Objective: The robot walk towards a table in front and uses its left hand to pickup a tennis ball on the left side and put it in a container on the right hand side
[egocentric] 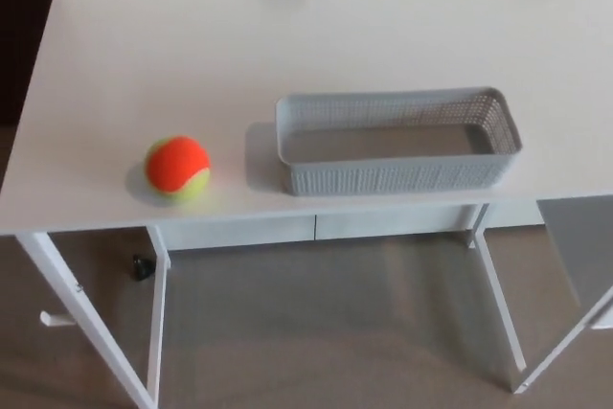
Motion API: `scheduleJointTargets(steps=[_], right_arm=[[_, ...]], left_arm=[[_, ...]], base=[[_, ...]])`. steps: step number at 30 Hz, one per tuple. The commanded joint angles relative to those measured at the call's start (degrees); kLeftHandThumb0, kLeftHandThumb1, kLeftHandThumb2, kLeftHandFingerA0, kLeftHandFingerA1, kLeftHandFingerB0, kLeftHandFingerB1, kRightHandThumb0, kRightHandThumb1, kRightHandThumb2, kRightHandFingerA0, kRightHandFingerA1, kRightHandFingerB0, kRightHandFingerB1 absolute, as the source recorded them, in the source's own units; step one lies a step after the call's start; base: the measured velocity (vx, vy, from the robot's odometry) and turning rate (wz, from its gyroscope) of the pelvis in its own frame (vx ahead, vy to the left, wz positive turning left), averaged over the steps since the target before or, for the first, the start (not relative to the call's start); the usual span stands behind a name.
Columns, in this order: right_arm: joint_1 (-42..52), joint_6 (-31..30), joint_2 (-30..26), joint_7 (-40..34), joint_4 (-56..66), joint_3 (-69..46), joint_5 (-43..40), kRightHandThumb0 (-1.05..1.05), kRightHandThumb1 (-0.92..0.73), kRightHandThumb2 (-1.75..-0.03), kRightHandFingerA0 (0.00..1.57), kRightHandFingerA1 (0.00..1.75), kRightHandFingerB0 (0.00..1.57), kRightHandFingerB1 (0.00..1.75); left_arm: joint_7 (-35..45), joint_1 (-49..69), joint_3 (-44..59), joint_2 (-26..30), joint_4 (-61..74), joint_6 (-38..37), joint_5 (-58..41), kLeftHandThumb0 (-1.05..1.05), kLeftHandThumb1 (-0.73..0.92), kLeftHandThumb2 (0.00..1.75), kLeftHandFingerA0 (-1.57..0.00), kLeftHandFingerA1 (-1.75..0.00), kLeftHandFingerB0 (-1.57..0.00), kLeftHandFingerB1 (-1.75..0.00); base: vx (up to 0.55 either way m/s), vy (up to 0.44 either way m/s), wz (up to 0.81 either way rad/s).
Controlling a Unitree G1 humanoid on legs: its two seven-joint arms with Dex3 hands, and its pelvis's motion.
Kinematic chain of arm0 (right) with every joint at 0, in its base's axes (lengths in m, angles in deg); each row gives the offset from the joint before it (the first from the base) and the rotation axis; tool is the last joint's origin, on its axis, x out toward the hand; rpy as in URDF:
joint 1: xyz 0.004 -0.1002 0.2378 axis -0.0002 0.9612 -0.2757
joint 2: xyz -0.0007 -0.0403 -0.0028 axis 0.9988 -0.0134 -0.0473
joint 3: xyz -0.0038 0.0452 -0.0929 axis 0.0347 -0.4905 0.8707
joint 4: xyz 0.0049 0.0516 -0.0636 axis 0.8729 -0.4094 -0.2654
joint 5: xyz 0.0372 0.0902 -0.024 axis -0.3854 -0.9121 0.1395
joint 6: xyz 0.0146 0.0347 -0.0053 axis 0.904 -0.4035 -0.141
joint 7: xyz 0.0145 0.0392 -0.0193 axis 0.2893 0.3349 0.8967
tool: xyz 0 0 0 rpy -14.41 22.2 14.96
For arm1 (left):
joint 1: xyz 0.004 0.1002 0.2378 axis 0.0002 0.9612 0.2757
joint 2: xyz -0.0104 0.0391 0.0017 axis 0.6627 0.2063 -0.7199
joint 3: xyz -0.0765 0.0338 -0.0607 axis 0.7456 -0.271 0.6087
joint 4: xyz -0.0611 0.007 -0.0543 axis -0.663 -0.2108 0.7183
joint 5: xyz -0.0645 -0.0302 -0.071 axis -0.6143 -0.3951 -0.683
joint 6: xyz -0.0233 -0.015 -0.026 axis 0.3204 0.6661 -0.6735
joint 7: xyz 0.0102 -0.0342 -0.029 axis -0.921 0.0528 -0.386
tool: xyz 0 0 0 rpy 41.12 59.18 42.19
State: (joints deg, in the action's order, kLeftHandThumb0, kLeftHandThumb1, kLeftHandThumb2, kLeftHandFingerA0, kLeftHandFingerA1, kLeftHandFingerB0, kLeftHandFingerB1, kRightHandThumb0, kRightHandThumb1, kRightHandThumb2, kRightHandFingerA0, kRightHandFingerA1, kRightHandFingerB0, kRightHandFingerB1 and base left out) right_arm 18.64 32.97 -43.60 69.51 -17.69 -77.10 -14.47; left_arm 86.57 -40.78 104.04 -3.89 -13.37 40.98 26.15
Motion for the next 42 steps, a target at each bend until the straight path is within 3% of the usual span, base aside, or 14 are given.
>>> scheduleJointTargets(steps=[1, 7, 8, 16, 17, 18, 19, 23, 24, 34, 35, 37, 38, 42], right_arm=[[-0.3, 1.2, -0.8, -0.3, -0.5, -0.4, -0.2, -0.34, -0.38, -0.66, 0.69, 0.61, 0.44, 0.50], [0.0, 0.4, -0.8, -0.7, 1.1, 0.0, 0.1, -0.34, -0.39, -0.67, 0.67, 0.61, 0.43, 0.50], [0.0, 0.4, -0.7, -1.0, 1.0, 0.1, 0.2, -0.26, -0.49, -0.54, 0.72, 0.53, 0.47, 0.42], [0.1, 1.3, -0.4, -0.8, 0.6, -0.1, -0.4, -0.24, -0.49, -0.54, 0.72, 0.54, 0.48, 0.43], [0.2, 1.3, -0.6, -1.2, 0.8, 0.2, 0.1, -0.37, -0.40, -0.70, 0.69, 0.61, 0.44, 0.51], [0.3, 1.3, -0.8, -1.8, 0.8, 0.6, 0.8, -0.37, -0.40, -0.70, 0.69, 0.61, 0.44, 0.51], [0.0, 1.4, -0.7, -1.5, 0.3, 0.4, 0.4, -0.28, -0.50, -0.55, 0.73, 0.53, 0.49, 0.42], [0.3, 1.9, -0.6, -1.5, 0.4, 0.5, 0.4, -0.28, -0.50, -0.55, 0.72, 0.53, 0.48, 0.43], [0.4, 1.8, -0.6, -1.6, 0.5, 0.5, 0.5, -0.37, -0.40, -0.69, 0.68, 0.61, 0.43, 0.51], [-0.3, 2.7, -0.7, -2.3, -1.1, 0.9, 1.0, -0.39, -0.40, -0.70, 0.69, 0.63, 0.45, 0.52], [-0.2, 2.6, -0.8, -2.4, -1.1, 1.0, 1.1, -0.31, -0.50, -0.55, 0.72, 0.53, 0.49, 0.43], [-0.1, 2.8, -0.9, -2.4, -1.0, 1.2, 1.2, -0.31, -0.50, -0.55, 0.70, 0.52, 0.49, 0.43], [0.1, 2.6, -0.8, -2.4, -0.4, 1.3, 1.3, -0.39, -0.41, -0.70, 0.68, 0.62, 0.45, 0.52], [1.1, 1.4, -0.7, -3.1, 1.7, 1.5, 1.3, -0.39, -0.41, -0.70, 0.66, 0.60, 0.46, 0.52]], left_arm=[[-0.1, 0.2, -0.2, 0.3, 1.2, -0.4, 0.1, -0.11, 0.58, 0.57, -0.49, -0.46, -0.31, -0.35], [0.1, -0.6, -0.1, 0.3, 0.6, -0.5, 0.0, -0.10, 0.58, 0.57, -0.53, -0.46, -0.32, -0.35], [0.0, -0.6, -0.1, 0.3, 0.7, -0.5, 0.0, -0.10, 0.59, 0.57, -0.53, -0.47, -0.34, -0.36], [-0.5, -1.8, -0.6, 0.6, 0.2, 0.1, 0.4, -0.14, 0.59, 0.57, -0.55, -0.47, -0.35, -0.37], [-0.5, -1.9, -0.5, 0.6, 0.0, 0.3, 0.3, -0.13, 0.59, 0.57, -0.57, -0.47, -0.36, -0.36], [-0.6, -2.1, -0.5, 0.6, -0.2, 0.5, 0.2, -0.13, 0.59, 0.57, -0.57, -0.47, -0.36, -0.36], [-0.6, -2.4, -0.6, 0.7, -0.4, 0.7, 0.4, -0.12, 0.59, 0.57, -0.57, -0.46, -0.36, -0.36], [-0.6, -2.2, -1.2, 1.0, -0.3, 0.1, 0.9, -0.13, 0.58, 0.57, -0.55, -0.46, -0.35, -0.36], [-0.7, -2.1, -1.2, 0.9, -0.1, 0.4, 0.8, -0.13, 0.58, 0.57, -0.54, -0.46, -0.36, -0.36], [-0.7, -2.5, -1.5, 1.1, -0.2, 0.7, 0.7, -0.14, 0.57, 0.57, -0.56, -0.47, -0.38, -0.37], [-0.9, -2.3, -1.7, 1.1, 0.1, 0.6, 0.8, -0.14, 0.57, 0.56, -0.55, -0.46, -0.38, -0.37], [-0.9, -2.1, -2.2, 1.2, 0.3, 0.4, 1.2, -0.14, 0.58, 0.57, -0.52, -0.45, -0.38, -0.37], [-0.8, -1.9, -2.6, 1.4, 0.6, 0.4, 1.5, -0.15, 0.58, 0.57, -0.55, -0.46, -0.37, -0.37], [1.0, -0.9, -5.7, 2.5, 2.2, -1.4, 3.7, -0.20, 0.55, 0.56, -0.61, -0.45, -0.36, -0.36]], base=[[0.15, -0.025, 0.05], [0.17, -0.127, 0.11], [0.15, -0.390, 0.32], [0.15, -0.092, 0.00], [0.11, 0.092, -0.17], [0.10, 0.136, -0.21], [0.08, 0.158, -0.19], [0.08, 0.235, -0.12], [0.08, 0.387, -0.56], [0.03, 0.070, 0.09], [0.00, 0.000, 0.00], [0.00, -0.041, 0.01], [0.01, -0.083, 0.00], [0.00, 0.000, 0.00]])
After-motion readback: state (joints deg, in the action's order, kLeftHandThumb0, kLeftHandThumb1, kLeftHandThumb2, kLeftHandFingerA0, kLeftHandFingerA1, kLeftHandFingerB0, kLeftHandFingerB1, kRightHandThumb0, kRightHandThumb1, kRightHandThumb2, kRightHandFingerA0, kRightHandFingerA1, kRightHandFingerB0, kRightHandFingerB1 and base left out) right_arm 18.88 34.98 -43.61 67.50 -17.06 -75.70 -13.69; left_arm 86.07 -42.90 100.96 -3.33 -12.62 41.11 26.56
